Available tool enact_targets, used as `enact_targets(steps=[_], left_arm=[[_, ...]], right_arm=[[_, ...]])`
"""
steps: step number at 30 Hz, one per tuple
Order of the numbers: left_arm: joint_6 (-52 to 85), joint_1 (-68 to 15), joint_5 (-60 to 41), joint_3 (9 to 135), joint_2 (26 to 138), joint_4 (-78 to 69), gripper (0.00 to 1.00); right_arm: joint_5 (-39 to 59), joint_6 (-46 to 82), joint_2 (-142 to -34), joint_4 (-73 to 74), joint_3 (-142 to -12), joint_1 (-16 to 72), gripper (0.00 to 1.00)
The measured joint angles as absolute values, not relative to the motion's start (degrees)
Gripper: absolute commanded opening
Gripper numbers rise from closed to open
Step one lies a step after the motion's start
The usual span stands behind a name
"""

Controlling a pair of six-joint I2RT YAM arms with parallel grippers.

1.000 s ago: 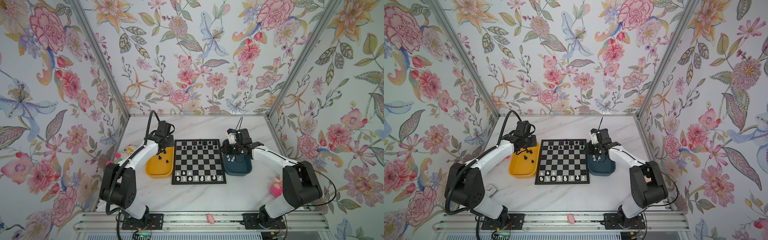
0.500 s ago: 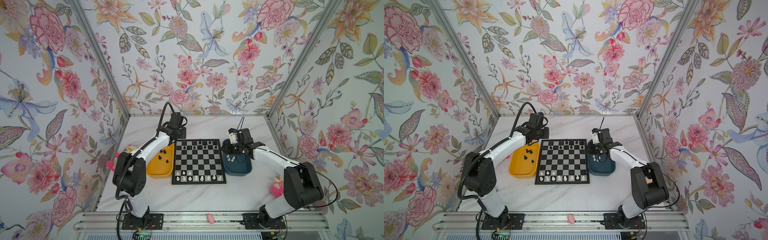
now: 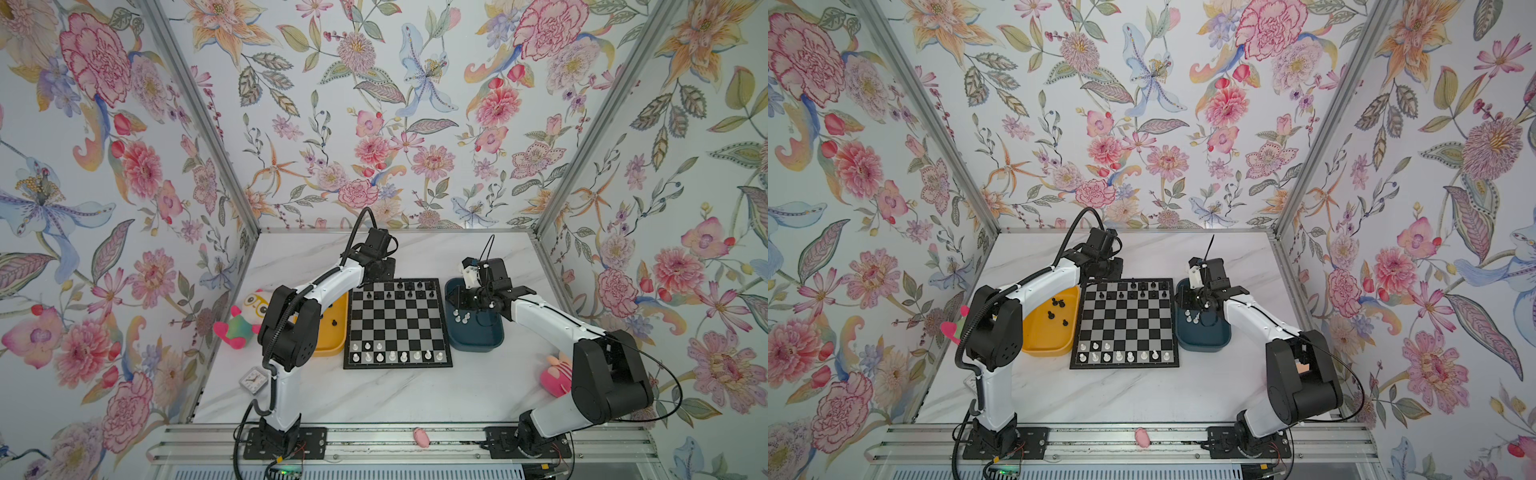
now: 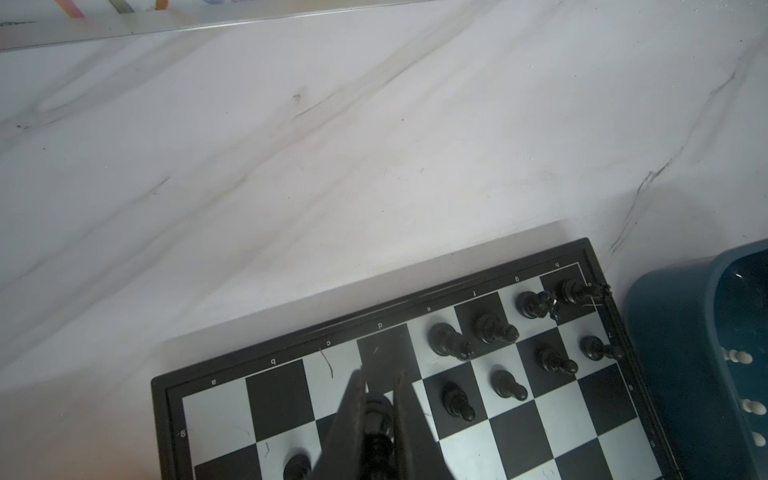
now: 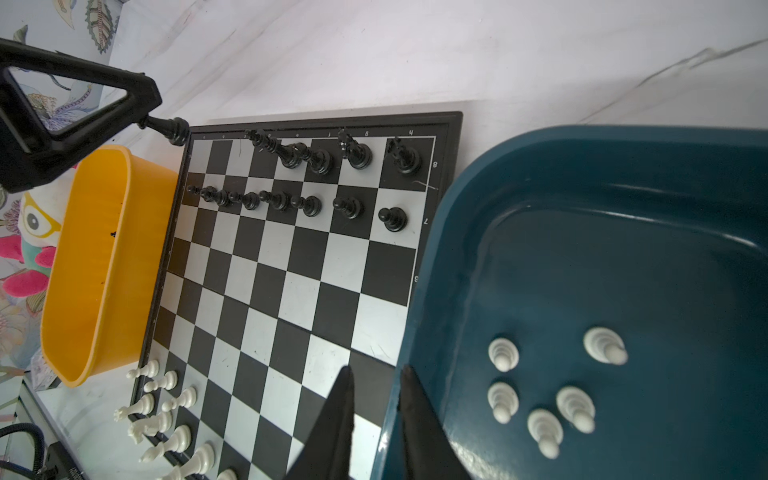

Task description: Set up the chess pieces on the board

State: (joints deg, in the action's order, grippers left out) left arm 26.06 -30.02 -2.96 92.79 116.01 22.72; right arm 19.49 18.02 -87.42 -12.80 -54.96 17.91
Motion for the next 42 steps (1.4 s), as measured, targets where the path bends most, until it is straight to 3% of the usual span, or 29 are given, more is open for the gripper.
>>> enact_targets(steps=[42], left_arm=[[24.4, -31.2, -4.8, 97.3, 125.5, 21.6, 0.09]], right_arm=[[19.3, 18.0, -87.3, -12.8, -54.2, 17.3, 0.22]])
